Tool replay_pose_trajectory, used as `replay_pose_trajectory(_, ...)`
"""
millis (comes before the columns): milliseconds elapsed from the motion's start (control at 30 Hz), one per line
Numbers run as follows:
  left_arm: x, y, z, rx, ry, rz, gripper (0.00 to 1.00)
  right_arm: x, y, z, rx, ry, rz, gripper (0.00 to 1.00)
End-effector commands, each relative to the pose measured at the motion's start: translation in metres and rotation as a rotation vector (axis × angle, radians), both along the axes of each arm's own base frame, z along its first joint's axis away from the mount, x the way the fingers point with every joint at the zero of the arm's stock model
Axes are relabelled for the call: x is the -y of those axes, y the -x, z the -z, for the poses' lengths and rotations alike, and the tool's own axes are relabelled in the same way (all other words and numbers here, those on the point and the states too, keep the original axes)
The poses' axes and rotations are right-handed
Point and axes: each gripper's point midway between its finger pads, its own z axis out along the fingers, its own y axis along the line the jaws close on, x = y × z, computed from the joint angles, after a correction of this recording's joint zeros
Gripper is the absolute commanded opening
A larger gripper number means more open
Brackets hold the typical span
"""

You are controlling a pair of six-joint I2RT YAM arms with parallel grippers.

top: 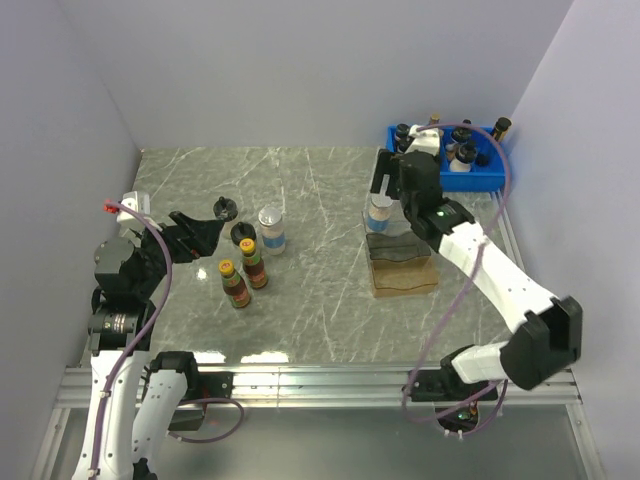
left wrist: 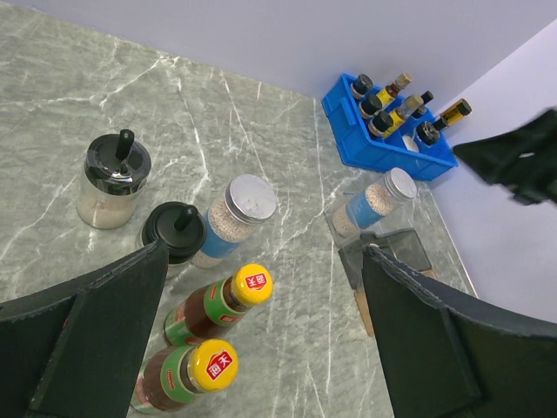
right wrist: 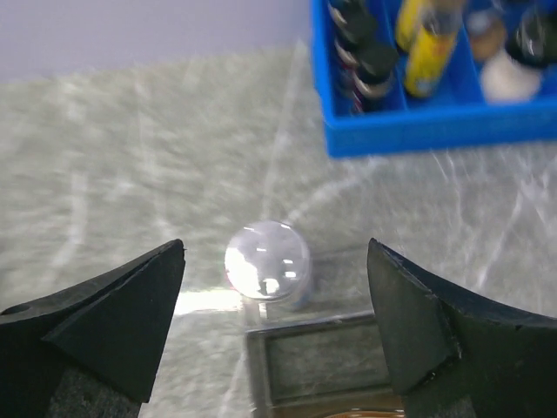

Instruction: Organize the condiment bottles

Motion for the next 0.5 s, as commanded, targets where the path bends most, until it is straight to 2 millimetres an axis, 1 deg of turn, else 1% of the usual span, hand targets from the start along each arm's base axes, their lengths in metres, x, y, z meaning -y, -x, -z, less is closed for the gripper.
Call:
replay_pose_trajectory(0,0.0,-0.001,-0.01,0.033,0.013,-0.005,0.99,-0.036,0.021,-0.062,0.106,-0.048,-0.193,0.92)
replay_pose_trajectory(33,0.001,-0.002,-0.01,0.034,0.015,-0.001,0.99,-0.044,0.026,-0.063,0.101,-0.04,-0.222,0.92)
replay_pose_trajectory(67,0.001,-0.003,-0.01,0.031,0.018,0.001,0.99,-0.061,0.036,-0.063,0.095,-0.01,-0.294,0.92)
replay_pose_trajectory(100,0.002,-0.003,-0.01,0.031,0.019,0.003,0.99,-0.082,0.046,-0.059,0.074,-0.023,-0.414,0.92)
replay_pose_trajectory(167,0.002,-0.004,-0.01,0.03,0.023,0.008,0.99,-0.114,0.062,-0.054,0.055,-0.036,-0.584,0.92)
replay_pose_trajectory(200,0.003,-0.004,-0.01,0.031,0.023,0.011,0.99,-0.144,0.079,-0.045,0.028,-0.057,-0.728,0.92)
replay_pose_trajectory(233,0.002,-0.005,-0.009,0.029,0.021,0.008,0.99,-0.155,0.084,-0.045,0.026,-0.057,-0.783,0.92)
replay_pose_trajectory(267,0.002,-0.005,-0.01,0.029,0.021,0.005,0.99,-0.168,0.084,-0.032,-0.004,-0.039,-0.815,0.92)
replay_pose_trajectory(300,0.002,-0.004,-0.01,0.026,0.019,0.003,0.99,-0.183,0.091,-0.025,-0.02,-0.026,-0.858,0.92)
replay_pose_trajectory(333,0.001,-0.004,-0.011,0.028,0.018,0.002,0.99,-0.192,0.09,-0.026,-0.015,-0.013,-0.876,0.92)
replay_pose_trajectory(367,0.001,-0.003,-0.011,0.027,0.016,0.002,0.99,-0.202,0.087,-0.01,-0.051,0.001,-0.892,0.92)
replay_pose_trajectory(400,0.001,-0.002,-0.01,0.026,0.015,0.001,0.99,-0.21,0.087,-0.007,-0.055,0.009,-0.907,0.92)
replay_pose_trajectory(433,-0.001,-0.002,-0.012,0.032,0.01,-0.008,0.99,-0.22,0.091,-0.003,-0.055,0.017,-0.932,0.92)
replay_pose_trajectory(467,-0.002,0.0,-0.012,0.031,0.006,-0.014,0.99,-0.23,0.089,0.004,-0.051,0.022,-0.954,0.92)
